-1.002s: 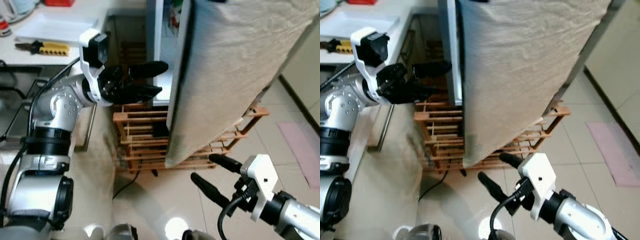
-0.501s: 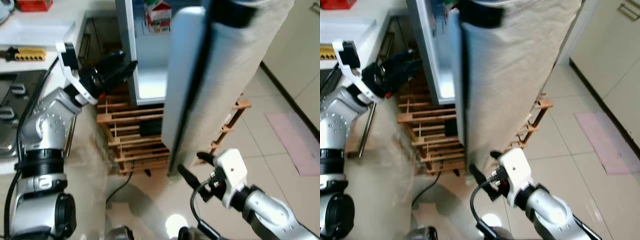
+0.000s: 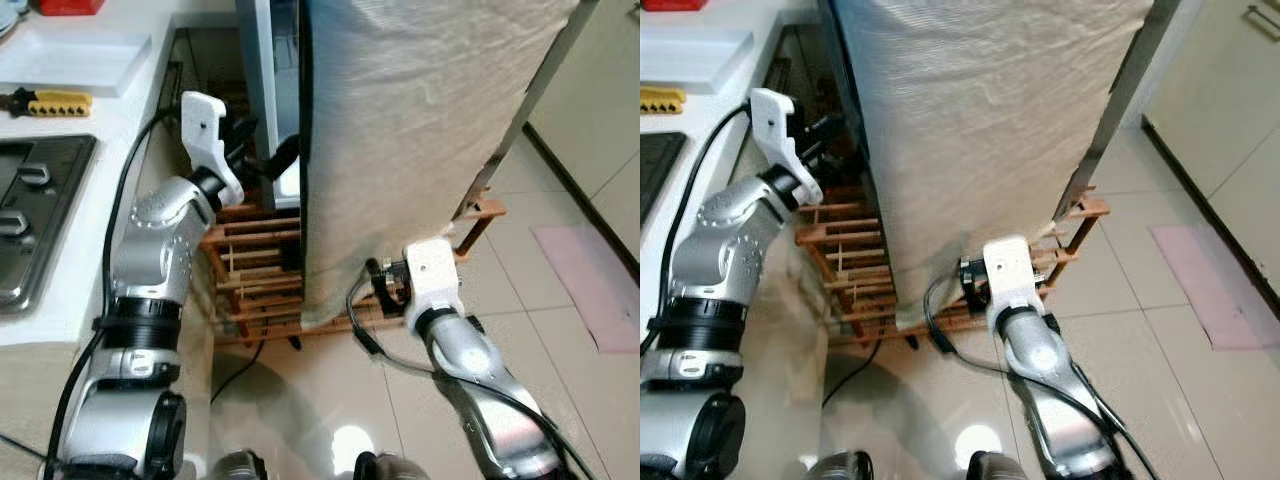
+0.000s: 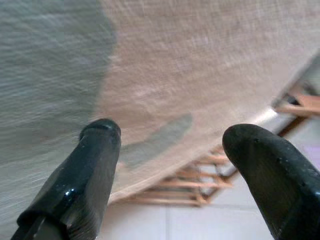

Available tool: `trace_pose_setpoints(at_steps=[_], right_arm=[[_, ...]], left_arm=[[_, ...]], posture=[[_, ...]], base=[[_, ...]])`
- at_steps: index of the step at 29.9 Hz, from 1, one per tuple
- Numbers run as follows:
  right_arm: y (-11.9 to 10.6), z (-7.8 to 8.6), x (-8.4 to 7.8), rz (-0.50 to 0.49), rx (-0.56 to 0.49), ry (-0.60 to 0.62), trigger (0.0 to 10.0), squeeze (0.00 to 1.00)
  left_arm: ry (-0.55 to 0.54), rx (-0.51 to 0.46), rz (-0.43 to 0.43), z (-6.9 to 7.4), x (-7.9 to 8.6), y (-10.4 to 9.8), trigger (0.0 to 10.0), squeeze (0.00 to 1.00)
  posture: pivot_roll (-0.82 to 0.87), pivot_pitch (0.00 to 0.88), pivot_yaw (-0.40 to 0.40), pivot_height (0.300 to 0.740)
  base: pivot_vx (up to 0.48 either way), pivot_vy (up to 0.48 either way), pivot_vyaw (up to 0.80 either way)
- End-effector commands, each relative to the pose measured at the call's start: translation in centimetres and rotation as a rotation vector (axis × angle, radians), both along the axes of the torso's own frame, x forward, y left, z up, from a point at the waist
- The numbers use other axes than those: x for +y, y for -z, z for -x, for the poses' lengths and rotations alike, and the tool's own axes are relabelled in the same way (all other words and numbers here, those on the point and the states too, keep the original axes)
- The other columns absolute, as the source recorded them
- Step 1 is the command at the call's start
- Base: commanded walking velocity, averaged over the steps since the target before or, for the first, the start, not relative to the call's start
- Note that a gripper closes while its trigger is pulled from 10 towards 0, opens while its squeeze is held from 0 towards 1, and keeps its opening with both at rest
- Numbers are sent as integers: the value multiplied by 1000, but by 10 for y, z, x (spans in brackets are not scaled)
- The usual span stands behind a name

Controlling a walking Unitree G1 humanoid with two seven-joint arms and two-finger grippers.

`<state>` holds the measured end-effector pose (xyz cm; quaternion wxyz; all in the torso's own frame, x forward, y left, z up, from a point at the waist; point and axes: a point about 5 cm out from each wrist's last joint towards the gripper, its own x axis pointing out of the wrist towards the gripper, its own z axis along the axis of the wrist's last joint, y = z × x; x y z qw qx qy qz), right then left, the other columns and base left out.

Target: Restocking fridge

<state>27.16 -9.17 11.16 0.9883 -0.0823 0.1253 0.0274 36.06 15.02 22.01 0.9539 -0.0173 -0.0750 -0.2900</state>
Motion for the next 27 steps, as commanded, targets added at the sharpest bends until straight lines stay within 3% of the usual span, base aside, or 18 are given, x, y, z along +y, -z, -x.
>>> trace_pose_setpoints(at_steps=[1, 2, 3, 4, 5, 6, 7, 10, 11, 12, 13, 16, 17, 18, 21, 27], right_arm=[[10, -7, -7, 77, 41, 133, 10000, 0], [28, 18, -63, 57, 81, 215, 10000, 0], [28, 18, -63, 57, 81, 215, 10000, 0], [38, 48, -113, 60, 104, 276, 10000, 0], [45, 76, -151, 79, 134, 328, 10000, 0], [49, 95, -173, 89, 155, 369, 10000, 0], [55, 102, -181, 84, 174, 408, 10000, 0], [57, 103, -186, 55, 146, 437, 10000, 0], [48, 91, -176, 4, 77, 368, 10000, 0], [48, 91, -176, 4, 77, 368, 10000, 0], [40, 81, -168, -26, 31, 325, 10000, 0], [36, 74, -164, -41, 2, 310, 10000, 0], [34, 72, -176, -31, 3, 363, 10000, 0], [34, 72, -176, -31, 3, 363, 10000, 0], [26, 71, -201, -37, -32, 381, 10000, 0], [21, 68, -189, -60, -32, 187, 10000, 0]], left_arm=[[30, -11, -53, 3, -11, 1, 10000, 0], [28, -11, -67, 4, -11, 2, 10000, 0], [28, -11, -67, 4, -11, 2, 10000, 0], [31, -12, -87, 5, -11, 2, 10000, 0], [43, -14, -108, 7, -13, 3, 10000, 0], [56, -17, -128, 10, -15, 3, 10000, 0], [72, -17, -140, 12, -16, 3, 10000, 0], [104, -15, -141, 16, -20, 3, 10000, 0], [118, -12, -137, 18, -21, 4, 10000, 0], [118, -12, -137, 18, -21, 4, 10000, 0], [118, -8, -140, 18, -22, 6, 10000, 0], [115, -5, -143, 18, -22, 8, 10000, 0], [115, -4, -135, 18, -22, 9, 10000, 0], [115, -4, -135, 18, -22, 9, 10000, 0], [115, 2, -120, 19, -24, 10, 10000, 0], [124, 0, -114, 20, -25, 8, 10000, 0]], posture=[[-79, 105, -21, 740], [-76, 103, -23, 740], [-76, 103, -23, 740], [-75, 103, -23, 740], [-69, 103, -24, 740], [-65, 101, -23, 740], [-65, 101, -22, 740], [-61, 104, -19, 740], [-61, 104, -14, 740], [-61, 104, -14, 740], [-64, 102, -12, 740], [-64, 102, -12, 740], [-63, 88, -12, 740], [-63, 88, -12, 740], [-62, 70, -10, 740], [-62, 55, -11, 740]], base=[[0, 0, 0], [0, 0, 0], [0, 0, 0], [0, 0, 0], [0, 0, 0], [0, 0, 0], [0, 0, 0], [0, 0, 0], [0, 0, 0], [0, 0, 0], [0, 0, 0], [0, 0, 0], [0, 0, 0], [0, 0, 0], [0, 0, 0], [0, 0, 0]])
